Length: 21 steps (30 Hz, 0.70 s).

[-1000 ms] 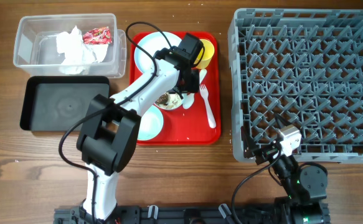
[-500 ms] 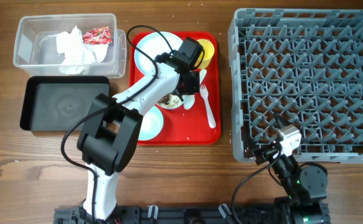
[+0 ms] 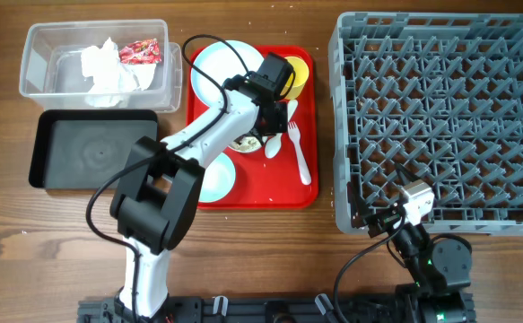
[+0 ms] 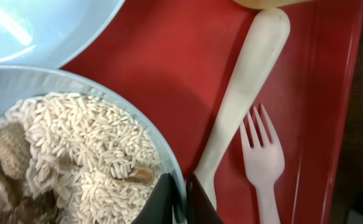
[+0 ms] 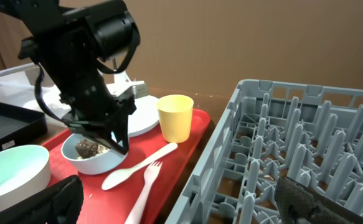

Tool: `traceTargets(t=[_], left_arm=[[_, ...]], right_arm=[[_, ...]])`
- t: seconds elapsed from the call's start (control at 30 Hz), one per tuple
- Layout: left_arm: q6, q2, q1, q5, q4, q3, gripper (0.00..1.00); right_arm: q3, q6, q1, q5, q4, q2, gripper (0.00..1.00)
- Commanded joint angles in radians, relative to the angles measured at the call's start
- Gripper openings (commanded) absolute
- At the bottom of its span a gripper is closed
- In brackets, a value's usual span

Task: Sort waste into correct bins and load items into the dishwasher rack
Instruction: 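Grasp the rim of the rice bowl with the left gripper, then move the bowl over the black tray and tip out the rice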

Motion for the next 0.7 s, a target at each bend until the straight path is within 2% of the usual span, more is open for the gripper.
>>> traceTargets(t=[0.0,0.17,0.27,0.37,0.5,0.67], left_arm=[[-0.003,-0.073,-0.002,0.109,-0.037,0.012,0.04],[-0.003,-0.231,0.024,0.137,-0.131,0.035,0.04],[-0.002,-0.334,0.111,0.195,-0.2,0.035,0.04],[0.027,-0.407,0.249,0.226,-0.294,0.035,0.04],[0.092,-0.42,0.465,0.298,-0.4,0.032,0.04],[0.226,-0.42,0.751,0.541,-0.324,-0.089,0.04]], right_arm=[[-0.001,-0.017,0.006,-0.017,0.003,-0.006,1.0],[-0.001,-0.016,0.006,-0.017,0.003,-0.006,1.0],[-0.001,-0.016,0.006,-0.016,0.003,-0.006,1.0],[-0.001,-0.016,0.006,-0.017,0.003,-0.006,1.0],[-0.001,-0.016,0.006,-0.017,0.003,-0.006,1.0],[-0.001,-0.017,0.006,-0.017,0.003,-0.006,1.0]])
